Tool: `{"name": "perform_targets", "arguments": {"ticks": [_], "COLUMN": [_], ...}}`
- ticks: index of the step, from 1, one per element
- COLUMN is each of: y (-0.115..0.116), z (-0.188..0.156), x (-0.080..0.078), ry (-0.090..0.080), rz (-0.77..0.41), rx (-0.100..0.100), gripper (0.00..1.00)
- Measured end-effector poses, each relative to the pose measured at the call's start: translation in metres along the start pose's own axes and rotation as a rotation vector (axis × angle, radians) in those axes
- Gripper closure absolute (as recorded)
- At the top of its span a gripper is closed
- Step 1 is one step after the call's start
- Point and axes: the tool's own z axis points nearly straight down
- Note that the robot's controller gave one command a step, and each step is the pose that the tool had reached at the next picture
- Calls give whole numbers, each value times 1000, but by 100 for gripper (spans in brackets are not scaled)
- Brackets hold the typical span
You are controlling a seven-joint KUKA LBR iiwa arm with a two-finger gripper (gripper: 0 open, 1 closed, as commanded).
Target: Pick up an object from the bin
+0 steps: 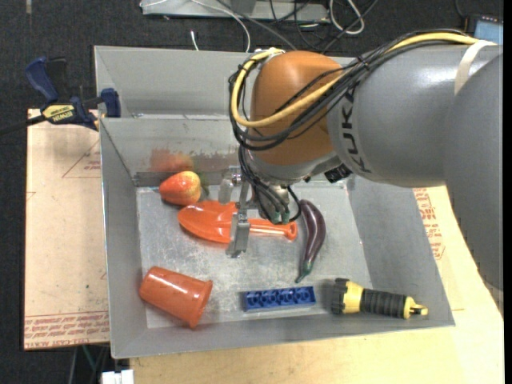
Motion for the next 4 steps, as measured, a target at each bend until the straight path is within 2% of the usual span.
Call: {"name": "perform_targets", "arguments": {"ticks": [1,2,3,4], "y": [0,-66,-90,-84], "z": [0,45,38,108], "x": [0,-29,-16,-57], "ry": [0,-4,-3,0], "rz": [0,-209,-258,-69], "rx": [0,-1,0,0], "gripper": [0,0,0,0]}}
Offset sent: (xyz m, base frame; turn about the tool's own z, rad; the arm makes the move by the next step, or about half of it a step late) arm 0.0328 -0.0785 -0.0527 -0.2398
